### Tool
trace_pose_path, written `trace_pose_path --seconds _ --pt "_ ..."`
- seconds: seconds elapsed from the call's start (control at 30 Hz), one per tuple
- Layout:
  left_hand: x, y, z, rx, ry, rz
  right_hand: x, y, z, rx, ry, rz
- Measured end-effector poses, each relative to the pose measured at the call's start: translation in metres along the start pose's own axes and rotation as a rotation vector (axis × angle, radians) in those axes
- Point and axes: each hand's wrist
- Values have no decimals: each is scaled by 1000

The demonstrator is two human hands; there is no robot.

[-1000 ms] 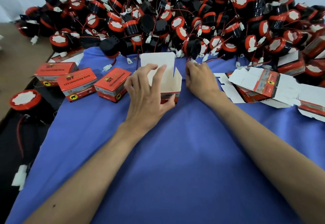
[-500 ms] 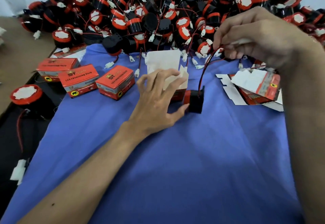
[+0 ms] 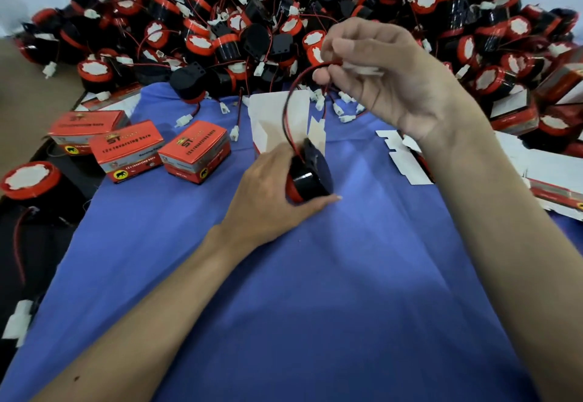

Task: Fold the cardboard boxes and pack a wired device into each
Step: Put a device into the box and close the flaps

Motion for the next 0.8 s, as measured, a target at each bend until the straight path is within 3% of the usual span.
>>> trace_pose_path --seconds 0.07,0.23,0.57,0.8 --pt "2 0 0 160 141 101 -2 2 2 -12 67 -68" --pt "5 -8 -3 371 456 340 -14 3 11 -193 301 -225" --pt "3 -4 -10 333 422 582 -37 5 30 -403 560 -281" --pt "1 -4 -7 310 525 523 -42 0 49 -467 899 -257"
Point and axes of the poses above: each hand's wrist, its own y-axis away from the middle knuckle, its own x-axis out of the back of the hand, z = x × y, and after that the axes turned 4 degrees about z, right-handed
